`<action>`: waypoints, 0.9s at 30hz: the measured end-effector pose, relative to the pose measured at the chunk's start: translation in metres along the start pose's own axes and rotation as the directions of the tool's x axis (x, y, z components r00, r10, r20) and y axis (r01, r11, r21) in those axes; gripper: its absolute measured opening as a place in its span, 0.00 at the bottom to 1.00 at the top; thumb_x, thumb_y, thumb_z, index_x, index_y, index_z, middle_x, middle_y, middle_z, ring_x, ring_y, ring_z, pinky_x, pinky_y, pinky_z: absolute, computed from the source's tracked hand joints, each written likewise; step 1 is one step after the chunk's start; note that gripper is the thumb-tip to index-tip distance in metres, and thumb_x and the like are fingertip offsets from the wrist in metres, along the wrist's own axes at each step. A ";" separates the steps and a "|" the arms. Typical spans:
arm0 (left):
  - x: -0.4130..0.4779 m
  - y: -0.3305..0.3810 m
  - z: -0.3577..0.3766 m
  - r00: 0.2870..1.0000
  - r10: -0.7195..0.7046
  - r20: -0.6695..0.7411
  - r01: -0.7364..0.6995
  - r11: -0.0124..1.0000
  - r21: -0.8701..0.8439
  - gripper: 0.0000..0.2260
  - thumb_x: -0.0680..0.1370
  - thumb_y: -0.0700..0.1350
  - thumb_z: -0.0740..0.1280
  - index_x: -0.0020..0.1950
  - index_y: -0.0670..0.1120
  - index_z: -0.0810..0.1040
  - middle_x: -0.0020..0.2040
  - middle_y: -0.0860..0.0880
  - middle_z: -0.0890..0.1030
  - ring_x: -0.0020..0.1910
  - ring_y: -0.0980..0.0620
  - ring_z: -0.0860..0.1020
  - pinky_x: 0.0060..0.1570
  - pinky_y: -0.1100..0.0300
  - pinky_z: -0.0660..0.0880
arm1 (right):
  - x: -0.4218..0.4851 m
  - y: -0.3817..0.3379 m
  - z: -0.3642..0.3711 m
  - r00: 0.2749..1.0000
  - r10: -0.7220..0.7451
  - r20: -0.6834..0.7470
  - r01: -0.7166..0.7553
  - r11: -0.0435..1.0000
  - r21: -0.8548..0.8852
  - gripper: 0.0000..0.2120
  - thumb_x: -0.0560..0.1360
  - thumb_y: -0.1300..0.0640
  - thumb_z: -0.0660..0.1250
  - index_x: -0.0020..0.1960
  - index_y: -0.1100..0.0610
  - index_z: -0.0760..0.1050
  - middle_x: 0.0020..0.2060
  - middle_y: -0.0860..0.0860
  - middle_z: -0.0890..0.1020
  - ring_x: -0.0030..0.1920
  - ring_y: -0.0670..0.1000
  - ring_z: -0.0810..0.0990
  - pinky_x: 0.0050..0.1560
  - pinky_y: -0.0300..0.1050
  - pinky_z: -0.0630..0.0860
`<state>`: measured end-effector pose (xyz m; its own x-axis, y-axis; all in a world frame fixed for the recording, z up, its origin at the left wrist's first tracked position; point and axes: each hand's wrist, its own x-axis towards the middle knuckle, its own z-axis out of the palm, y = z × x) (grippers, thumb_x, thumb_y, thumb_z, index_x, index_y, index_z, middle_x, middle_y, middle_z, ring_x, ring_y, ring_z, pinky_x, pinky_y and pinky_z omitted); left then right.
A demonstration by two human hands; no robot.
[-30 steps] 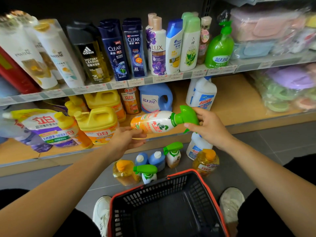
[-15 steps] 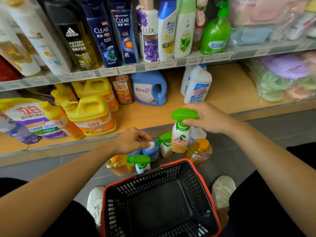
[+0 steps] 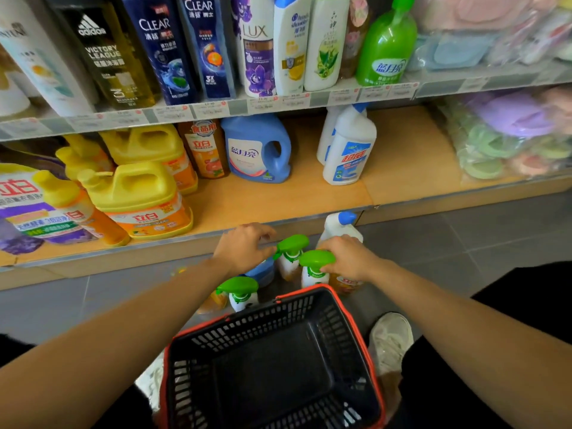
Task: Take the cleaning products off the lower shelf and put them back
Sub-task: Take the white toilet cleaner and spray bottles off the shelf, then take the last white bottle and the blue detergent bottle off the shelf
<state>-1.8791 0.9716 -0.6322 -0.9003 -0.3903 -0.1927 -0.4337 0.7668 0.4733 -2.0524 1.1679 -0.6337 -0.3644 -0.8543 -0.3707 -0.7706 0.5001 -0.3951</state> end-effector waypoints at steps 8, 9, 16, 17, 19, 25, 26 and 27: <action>0.020 -0.010 0.058 0.996 -0.086 0.005 0.086 0.996 0.013 0.21 0.80 0.59 0.66 0.73 0.59 0.72 0.63 0.48 0.82 0.61 0.41 0.79 0.54 0.48 0.78 | 0.009 0.017 0.034 0.982 0.187 -0.014 -0.187 0.978 -0.094 0.18 0.75 0.45 0.71 0.56 0.58 0.79 0.49 0.58 0.82 0.51 0.60 0.81 0.42 0.49 0.73; 0.022 -0.012 0.060 0.994 -0.109 -0.030 0.109 0.994 -0.012 0.18 0.80 0.59 0.67 0.69 0.57 0.74 0.59 0.48 0.84 0.59 0.41 0.80 0.52 0.48 0.78 | 0.010 0.018 0.034 0.981 0.193 -0.013 -0.194 0.975 -0.105 0.18 0.74 0.44 0.72 0.52 0.58 0.79 0.46 0.57 0.82 0.49 0.60 0.81 0.41 0.50 0.74; 0.030 -0.004 0.070 0.980 -0.184 -0.080 0.177 0.980 -0.087 0.15 0.75 0.62 0.69 0.56 0.56 0.77 0.52 0.49 0.85 0.54 0.42 0.82 0.50 0.50 0.79 | 0.018 0.018 0.019 0.955 0.239 0.175 -0.222 0.969 -0.113 0.25 0.69 0.35 0.73 0.45 0.59 0.82 0.42 0.56 0.84 0.46 0.56 0.82 0.43 0.50 0.76; 0.031 -0.002 0.072 0.980 -0.185 -0.077 0.177 0.979 -0.102 0.15 0.75 0.62 0.70 0.56 0.56 0.76 0.52 0.50 0.84 0.54 0.42 0.82 0.50 0.49 0.79 | 0.020 0.018 0.012 0.957 0.232 0.176 -0.227 0.973 -0.048 0.22 0.70 0.37 0.74 0.45 0.56 0.83 0.42 0.53 0.84 0.47 0.54 0.83 0.46 0.49 0.77; 0.032 0.000 0.074 0.984 -0.155 -0.086 0.142 0.980 -0.143 0.18 0.75 0.61 0.70 0.62 0.57 0.76 0.56 0.51 0.84 0.56 0.43 0.81 0.52 0.49 0.79 | 0.028 0.019 -0.012 0.967 0.249 0.048 -0.253 0.959 0.127 0.15 0.69 0.43 0.76 0.46 0.54 0.84 0.43 0.49 0.85 0.49 0.51 0.83 0.51 0.49 0.80; 0.040 -0.007 0.077 0.988 -0.108 -0.112 0.082 0.972 -0.219 0.21 0.76 0.59 0.71 0.68 0.61 0.76 0.59 0.56 0.84 0.57 0.48 0.81 0.52 0.52 0.77 | 0.064 0.051 -0.107 0.752 0.483 -0.449 -0.232 0.831 0.506 0.17 0.71 0.54 0.77 0.57 0.50 0.76 0.57 0.51 0.82 0.52 0.47 0.80 0.50 0.40 0.74; 0.042 -0.009 0.078 0.985 -0.125 -0.118 0.097 0.971 -0.216 0.20 0.76 0.60 0.71 0.68 0.63 0.76 0.59 0.56 0.84 0.57 0.48 0.81 0.52 0.52 0.77 | 0.069 0.059 -0.120 0.729 0.483 -0.485 -0.213 0.834 0.509 0.23 0.71 0.54 0.77 0.63 0.52 0.74 0.61 0.51 0.80 0.58 0.49 0.79 0.53 0.41 0.73; 0.044 -0.012 0.079 0.982 -0.141 -0.125 0.111 0.969 -0.220 0.20 0.76 0.60 0.71 0.68 0.64 0.76 0.59 0.56 0.84 0.58 0.48 0.81 0.52 0.52 0.77 | 0.074 0.067 -0.131 0.719 0.481 -0.502 -0.205 0.837 0.508 0.30 0.71 0.55 0.78 0.69 0.53 0.71 0.66 0.52 0.76 0.64 0.51 0.76 0.58 0.43 0.73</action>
<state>-1.9167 0.9856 -0.7137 -0.8183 -0.5553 -0.1484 -0.5123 0.5876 0.6263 -2.1993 1.1194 -0.5775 -0.8949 -0.4450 -0.0343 -0.3048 0.6655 -0.6813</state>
